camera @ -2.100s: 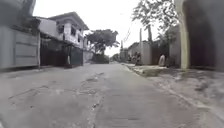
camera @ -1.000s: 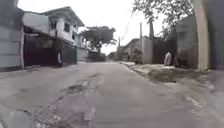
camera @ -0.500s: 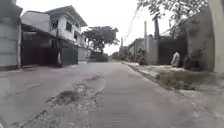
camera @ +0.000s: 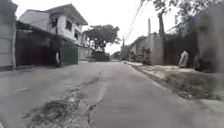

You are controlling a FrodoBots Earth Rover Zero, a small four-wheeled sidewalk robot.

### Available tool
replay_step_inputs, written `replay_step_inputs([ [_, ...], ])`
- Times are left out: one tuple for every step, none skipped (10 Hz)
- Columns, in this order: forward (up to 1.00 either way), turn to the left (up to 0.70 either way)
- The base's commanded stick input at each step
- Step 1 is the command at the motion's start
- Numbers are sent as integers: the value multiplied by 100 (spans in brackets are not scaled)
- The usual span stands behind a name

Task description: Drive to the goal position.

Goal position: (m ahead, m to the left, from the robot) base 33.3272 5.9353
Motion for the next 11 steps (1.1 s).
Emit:
replay_step_inputs([
  [100,0],
  [100,0],
  [100,0],
  [100,0],
  [100,-18],
  [100,-40],
  [100,-40],
  [100,-40],
  [100,-31],
  [100,0],
  [100,0],
])
